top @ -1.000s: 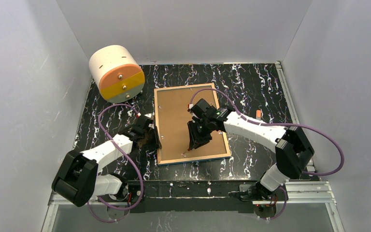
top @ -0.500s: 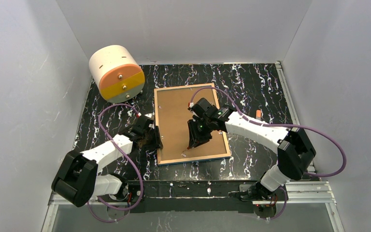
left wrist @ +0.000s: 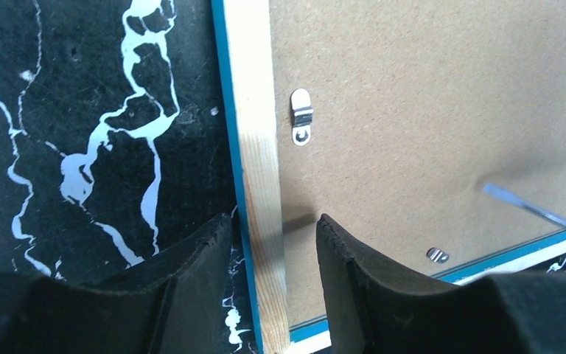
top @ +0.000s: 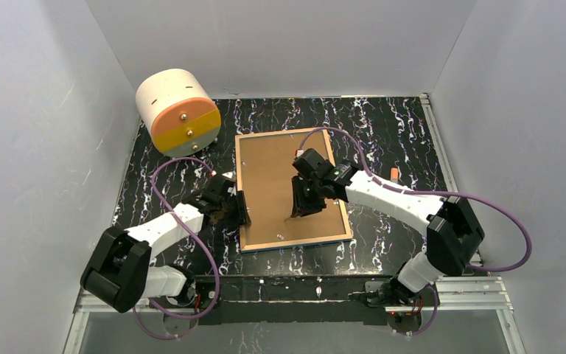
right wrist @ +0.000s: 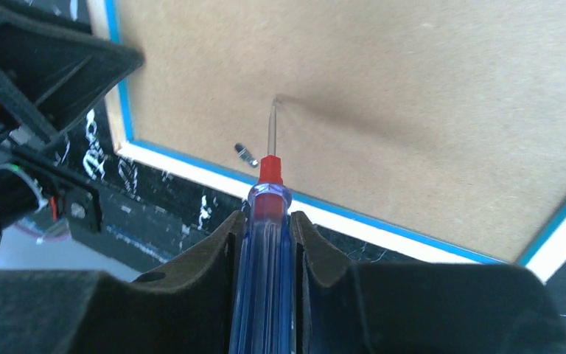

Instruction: Take the photo out of the frame

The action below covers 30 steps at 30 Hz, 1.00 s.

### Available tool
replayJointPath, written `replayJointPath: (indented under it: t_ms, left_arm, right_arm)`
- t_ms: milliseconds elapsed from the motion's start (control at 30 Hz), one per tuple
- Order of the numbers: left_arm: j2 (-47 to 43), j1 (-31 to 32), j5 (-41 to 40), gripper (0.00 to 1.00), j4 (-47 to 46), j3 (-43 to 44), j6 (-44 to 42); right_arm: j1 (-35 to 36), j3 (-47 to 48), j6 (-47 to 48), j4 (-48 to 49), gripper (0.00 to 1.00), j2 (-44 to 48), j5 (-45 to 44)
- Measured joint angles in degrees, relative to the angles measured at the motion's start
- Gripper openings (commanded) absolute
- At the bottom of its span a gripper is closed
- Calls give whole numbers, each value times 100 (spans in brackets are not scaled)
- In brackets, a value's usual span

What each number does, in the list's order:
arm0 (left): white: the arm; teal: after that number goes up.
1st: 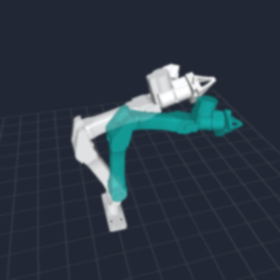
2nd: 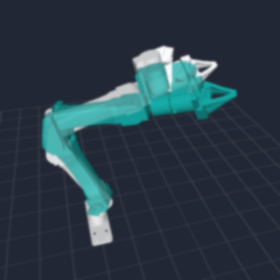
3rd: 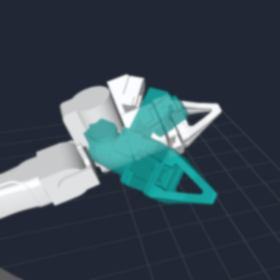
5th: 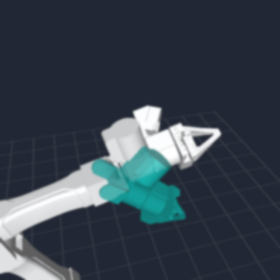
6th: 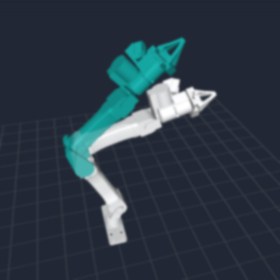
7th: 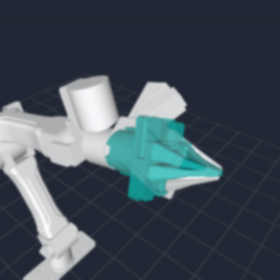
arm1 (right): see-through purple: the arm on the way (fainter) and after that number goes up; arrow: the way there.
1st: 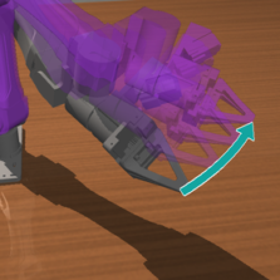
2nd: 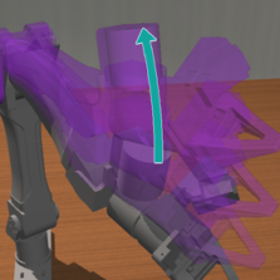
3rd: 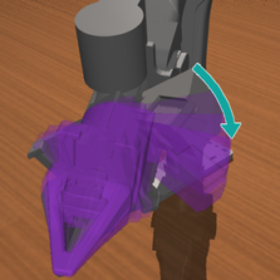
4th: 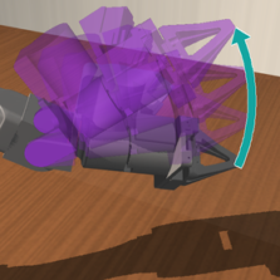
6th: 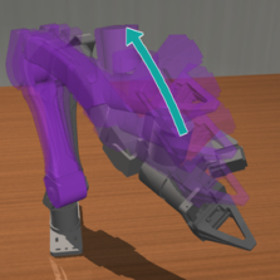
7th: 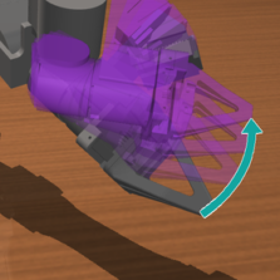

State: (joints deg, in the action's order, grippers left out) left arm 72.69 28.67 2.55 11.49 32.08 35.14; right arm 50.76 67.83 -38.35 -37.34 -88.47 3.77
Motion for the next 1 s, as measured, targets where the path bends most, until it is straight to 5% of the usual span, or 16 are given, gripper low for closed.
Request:
replayJointPath:
  t_ms: [400,733,1000]
  left_arm:
    - [164,-4,-17,26,-179,2,46]
    - [157,-11,37,16,-356,-83,175]
    - [142,-11,35,12,-345,-81,166]
  right_arm:
    - [-468,31,-345,-570,1,413,-1405]
    - [-1993,-210,-101,-745,1,975,-1252]
    - [-2114,-382,111,-892,1,822,-999]
